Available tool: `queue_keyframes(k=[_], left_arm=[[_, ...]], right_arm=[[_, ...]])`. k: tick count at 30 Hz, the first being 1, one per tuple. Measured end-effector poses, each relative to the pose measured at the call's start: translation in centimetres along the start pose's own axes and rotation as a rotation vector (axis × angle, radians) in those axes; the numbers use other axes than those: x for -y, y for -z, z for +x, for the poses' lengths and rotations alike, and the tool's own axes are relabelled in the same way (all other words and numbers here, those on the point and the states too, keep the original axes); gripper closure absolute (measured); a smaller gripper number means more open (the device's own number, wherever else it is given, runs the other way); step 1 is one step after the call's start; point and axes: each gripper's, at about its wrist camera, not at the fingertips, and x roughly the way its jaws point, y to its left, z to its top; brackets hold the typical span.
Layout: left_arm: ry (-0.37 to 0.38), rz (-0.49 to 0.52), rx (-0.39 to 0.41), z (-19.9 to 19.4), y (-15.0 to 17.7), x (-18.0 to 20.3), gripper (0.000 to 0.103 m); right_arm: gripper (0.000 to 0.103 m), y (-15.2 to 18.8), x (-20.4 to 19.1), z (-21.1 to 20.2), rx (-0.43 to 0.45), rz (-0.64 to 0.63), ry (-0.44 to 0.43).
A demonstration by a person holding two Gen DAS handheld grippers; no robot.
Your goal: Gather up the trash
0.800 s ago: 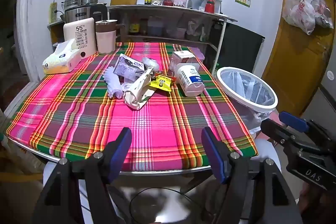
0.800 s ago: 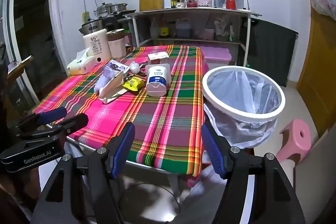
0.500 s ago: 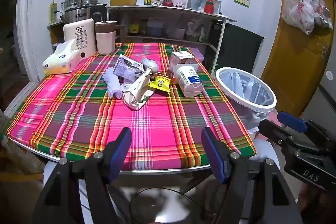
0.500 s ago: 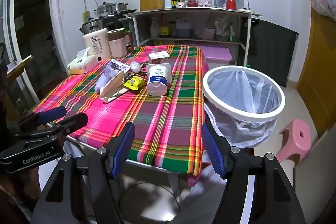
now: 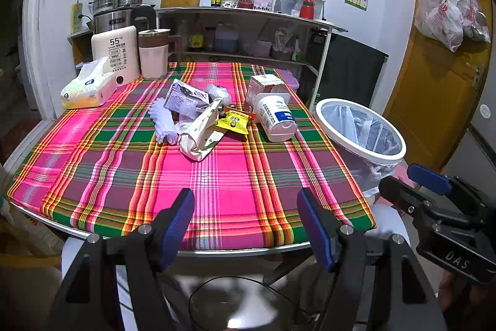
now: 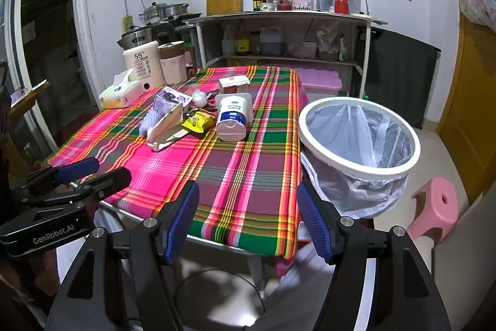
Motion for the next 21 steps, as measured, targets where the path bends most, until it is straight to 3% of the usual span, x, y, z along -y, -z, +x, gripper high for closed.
queue_keyframes(k=[21], left_arm=[[0.003, -0.003, -0.002, 0.00, -0.04, -0.09, 0.033]], right_arm=[[0.037, -0.02, -0.07, 0.11, -0.005, -0.001, 0.001]])
